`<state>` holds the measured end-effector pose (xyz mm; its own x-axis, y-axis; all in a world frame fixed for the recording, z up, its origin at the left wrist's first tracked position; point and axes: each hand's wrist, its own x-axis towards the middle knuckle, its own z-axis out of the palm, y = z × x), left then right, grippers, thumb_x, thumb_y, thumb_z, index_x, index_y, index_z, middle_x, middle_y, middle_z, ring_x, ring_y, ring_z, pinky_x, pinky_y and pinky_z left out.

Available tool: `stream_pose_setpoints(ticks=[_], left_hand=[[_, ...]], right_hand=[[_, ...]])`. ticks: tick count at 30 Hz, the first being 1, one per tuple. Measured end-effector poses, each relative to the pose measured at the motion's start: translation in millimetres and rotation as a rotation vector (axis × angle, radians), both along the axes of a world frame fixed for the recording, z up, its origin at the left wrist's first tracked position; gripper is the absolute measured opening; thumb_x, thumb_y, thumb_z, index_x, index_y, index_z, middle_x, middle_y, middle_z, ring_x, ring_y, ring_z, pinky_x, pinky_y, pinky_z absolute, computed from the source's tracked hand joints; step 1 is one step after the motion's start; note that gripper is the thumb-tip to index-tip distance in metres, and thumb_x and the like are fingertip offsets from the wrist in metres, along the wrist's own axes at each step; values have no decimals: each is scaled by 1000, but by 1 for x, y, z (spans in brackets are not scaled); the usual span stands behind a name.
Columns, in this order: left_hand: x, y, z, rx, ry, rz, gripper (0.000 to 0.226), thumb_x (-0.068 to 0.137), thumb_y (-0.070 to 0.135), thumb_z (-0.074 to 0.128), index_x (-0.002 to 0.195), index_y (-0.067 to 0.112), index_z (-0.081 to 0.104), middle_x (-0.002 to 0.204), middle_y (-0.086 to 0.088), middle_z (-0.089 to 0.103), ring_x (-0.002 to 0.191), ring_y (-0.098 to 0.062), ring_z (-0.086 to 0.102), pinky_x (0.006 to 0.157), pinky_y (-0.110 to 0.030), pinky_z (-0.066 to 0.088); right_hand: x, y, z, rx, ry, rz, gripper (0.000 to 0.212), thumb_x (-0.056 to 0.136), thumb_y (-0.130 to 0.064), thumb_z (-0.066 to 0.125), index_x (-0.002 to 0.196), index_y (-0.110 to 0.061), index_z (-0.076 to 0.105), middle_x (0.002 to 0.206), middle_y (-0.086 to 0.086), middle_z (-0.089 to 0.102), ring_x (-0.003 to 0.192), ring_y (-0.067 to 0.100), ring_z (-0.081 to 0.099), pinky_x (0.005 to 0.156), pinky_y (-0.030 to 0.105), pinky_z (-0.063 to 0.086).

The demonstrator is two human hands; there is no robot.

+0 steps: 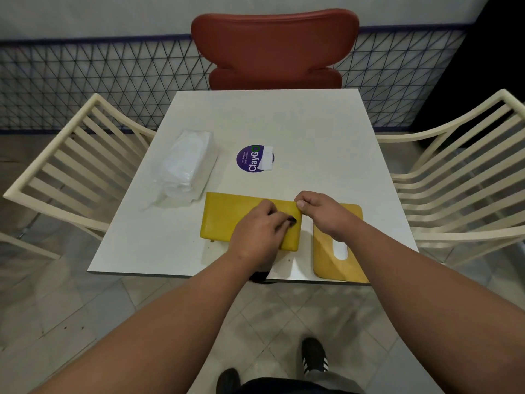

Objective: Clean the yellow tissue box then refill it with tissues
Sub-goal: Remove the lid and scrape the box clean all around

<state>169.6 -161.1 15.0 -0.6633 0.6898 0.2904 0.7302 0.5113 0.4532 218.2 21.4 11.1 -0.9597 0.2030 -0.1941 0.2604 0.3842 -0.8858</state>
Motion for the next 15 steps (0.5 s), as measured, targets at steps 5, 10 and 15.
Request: stream_pose_setpoints(ticks=[5,10,15], left_hand=[[-44,-43,-1,24,-72,365,23,93,31,58,109,23,72,101,-3,54,83,-22,57,68,-26,42],[-46,-42,4,21,-108,418,24,95,26,53,107,15,71,105,-4,51,81,-22,55,71,-30,45],[-13,16,8,20,-90,215,26,96,25,52,110,11,70,107,-8,53,85,-24,57,70,-30,41]], right_hand=[[1,3,0,2,-16,23,23,102,-25,42,85,-16,55,81,-2,48,75,14,40,69,30,33],[0,4,-2,-7,-13,12,24,102,-25,43,88,-11,56,84,3,48,78,17,41,70,33,33],[0,3,-3,-17,-10,-4,23,101,-24,43,86,-12,55,82,4,49,77,16,41,69,32,34]])
